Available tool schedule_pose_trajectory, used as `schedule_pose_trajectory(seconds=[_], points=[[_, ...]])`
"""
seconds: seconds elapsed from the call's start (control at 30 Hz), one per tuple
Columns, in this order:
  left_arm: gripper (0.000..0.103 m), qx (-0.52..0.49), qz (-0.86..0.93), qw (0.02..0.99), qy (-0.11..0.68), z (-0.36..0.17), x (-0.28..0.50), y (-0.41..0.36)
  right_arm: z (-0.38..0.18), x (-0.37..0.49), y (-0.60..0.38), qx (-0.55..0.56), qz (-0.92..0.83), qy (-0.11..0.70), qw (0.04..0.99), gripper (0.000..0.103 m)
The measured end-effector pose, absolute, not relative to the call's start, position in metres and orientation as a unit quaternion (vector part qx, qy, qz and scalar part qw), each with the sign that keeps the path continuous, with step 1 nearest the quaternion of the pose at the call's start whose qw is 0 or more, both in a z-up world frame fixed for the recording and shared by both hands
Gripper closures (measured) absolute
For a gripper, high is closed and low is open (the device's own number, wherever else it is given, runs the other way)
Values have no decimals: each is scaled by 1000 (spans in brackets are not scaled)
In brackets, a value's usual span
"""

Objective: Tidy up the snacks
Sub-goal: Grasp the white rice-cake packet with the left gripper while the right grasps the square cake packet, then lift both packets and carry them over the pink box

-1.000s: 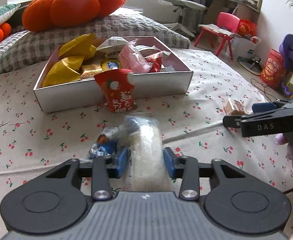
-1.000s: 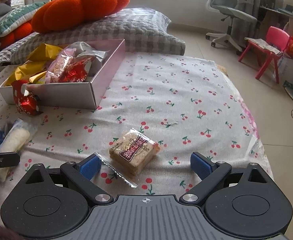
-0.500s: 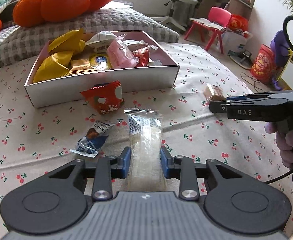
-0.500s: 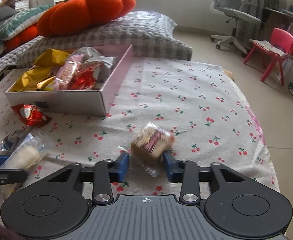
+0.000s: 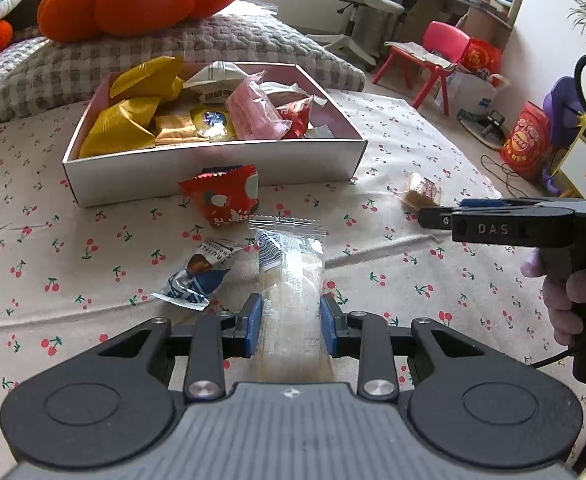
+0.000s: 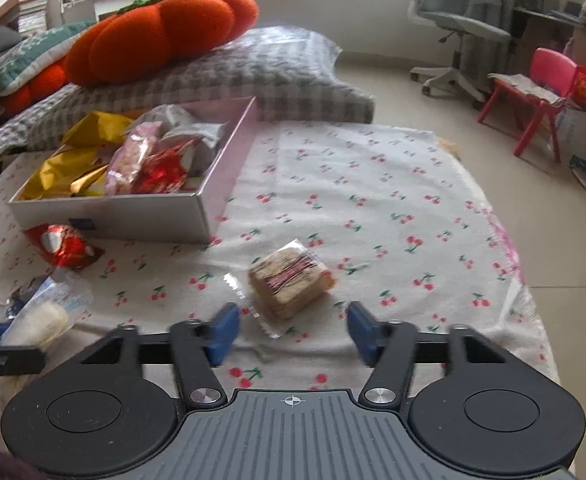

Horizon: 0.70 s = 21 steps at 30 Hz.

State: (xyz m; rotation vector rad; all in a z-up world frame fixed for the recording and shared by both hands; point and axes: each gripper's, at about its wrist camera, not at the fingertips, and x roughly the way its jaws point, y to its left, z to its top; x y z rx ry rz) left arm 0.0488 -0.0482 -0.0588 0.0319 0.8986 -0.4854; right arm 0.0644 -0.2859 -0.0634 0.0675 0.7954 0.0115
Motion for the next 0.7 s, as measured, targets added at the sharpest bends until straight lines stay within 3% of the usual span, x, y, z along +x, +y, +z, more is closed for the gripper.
schedule_pose_trajectory(seconds=[0.47, 0.67, 0.7], points=[[75, 17, -236, 869, 436, -62, 51, -52, -70, 96, -269, -10, 11, 398, 917, 39], [75, 15, -237, 868, 435, -60, 52, -53, -69, 104, -262, -12, 17, 403, 915, 60], [75, 15, -238, 868, 435, -59, 51, -53, -68, 104, -259, -19, 22, 402, 915, 70]])
